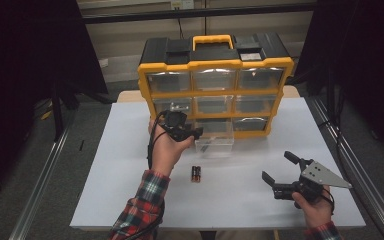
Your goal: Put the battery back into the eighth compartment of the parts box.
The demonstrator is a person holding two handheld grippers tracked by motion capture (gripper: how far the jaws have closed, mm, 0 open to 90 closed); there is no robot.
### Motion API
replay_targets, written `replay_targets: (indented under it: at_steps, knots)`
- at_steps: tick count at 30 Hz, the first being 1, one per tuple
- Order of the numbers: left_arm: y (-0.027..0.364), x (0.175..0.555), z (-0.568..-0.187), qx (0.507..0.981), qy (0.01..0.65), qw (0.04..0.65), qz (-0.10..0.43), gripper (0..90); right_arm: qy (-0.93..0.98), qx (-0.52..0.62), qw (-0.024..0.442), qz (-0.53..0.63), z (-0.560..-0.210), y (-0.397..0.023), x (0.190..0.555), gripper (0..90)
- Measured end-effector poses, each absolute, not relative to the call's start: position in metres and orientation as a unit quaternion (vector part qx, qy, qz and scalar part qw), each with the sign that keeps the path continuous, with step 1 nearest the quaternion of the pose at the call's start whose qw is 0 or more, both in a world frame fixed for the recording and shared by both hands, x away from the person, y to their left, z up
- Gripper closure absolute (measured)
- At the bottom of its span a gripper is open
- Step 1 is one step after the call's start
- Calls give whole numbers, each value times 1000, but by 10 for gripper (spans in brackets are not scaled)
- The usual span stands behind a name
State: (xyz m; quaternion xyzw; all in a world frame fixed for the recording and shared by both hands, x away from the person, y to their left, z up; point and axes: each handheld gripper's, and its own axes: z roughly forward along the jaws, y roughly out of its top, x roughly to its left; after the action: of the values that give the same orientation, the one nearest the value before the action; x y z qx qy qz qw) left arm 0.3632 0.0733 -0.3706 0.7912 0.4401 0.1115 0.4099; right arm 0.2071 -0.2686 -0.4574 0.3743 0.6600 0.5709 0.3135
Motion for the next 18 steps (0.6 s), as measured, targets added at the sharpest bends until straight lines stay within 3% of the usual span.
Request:
replay_targets:
  at_steps: [11, 18]
  knots:
    - [92, 350, -389, 768, 456, 429, 136, 284, 660, 374, 313, 572, -457, -268, 207, 3]
    - [100, 342, -402, 768, 459, 422, 145, 205, 660, 373, 314, 572, -458, -268, 207, 3]
